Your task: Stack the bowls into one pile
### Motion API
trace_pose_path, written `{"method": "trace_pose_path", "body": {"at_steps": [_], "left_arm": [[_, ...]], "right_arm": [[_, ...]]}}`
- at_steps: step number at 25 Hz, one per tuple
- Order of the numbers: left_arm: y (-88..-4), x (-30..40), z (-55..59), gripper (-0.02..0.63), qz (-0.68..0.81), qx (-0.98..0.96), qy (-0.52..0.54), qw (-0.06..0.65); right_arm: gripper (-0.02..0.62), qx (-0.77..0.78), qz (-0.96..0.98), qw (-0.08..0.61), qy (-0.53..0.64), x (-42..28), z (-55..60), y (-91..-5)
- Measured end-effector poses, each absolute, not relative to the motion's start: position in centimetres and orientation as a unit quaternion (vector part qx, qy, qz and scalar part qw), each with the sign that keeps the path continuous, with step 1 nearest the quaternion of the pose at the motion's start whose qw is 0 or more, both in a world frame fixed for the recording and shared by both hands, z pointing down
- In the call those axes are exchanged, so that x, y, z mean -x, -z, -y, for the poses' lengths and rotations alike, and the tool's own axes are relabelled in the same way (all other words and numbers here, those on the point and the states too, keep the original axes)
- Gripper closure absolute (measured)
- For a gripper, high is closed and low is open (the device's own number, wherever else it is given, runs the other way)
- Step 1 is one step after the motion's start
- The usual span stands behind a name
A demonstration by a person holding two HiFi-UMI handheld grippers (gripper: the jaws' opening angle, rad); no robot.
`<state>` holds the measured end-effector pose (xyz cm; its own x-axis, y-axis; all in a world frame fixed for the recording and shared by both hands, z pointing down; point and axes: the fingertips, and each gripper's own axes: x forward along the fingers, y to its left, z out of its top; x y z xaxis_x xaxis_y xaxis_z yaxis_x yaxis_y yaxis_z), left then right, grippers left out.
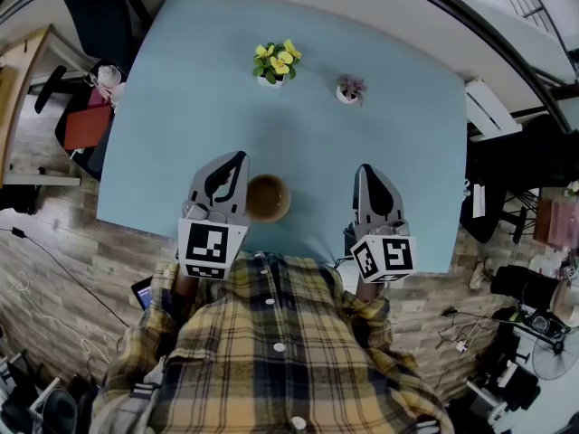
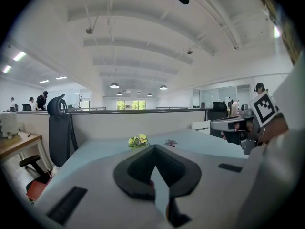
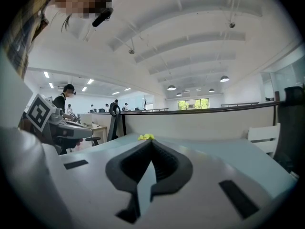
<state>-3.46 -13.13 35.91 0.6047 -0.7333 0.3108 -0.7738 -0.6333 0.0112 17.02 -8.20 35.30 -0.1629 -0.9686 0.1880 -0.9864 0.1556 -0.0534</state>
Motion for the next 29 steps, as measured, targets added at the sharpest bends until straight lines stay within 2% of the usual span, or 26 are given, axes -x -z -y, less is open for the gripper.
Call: {"method": "trace_pose_path", "body": {"at_steps": [29], "left_arm": [[-36.24,4.02,13.28,0.614,0.43,-0.889,-0.14,0.072]], "right_arm": [[0.594,-0.631,0.769,0.055,-0.085,-16.36,8.43,-35.85]]}}
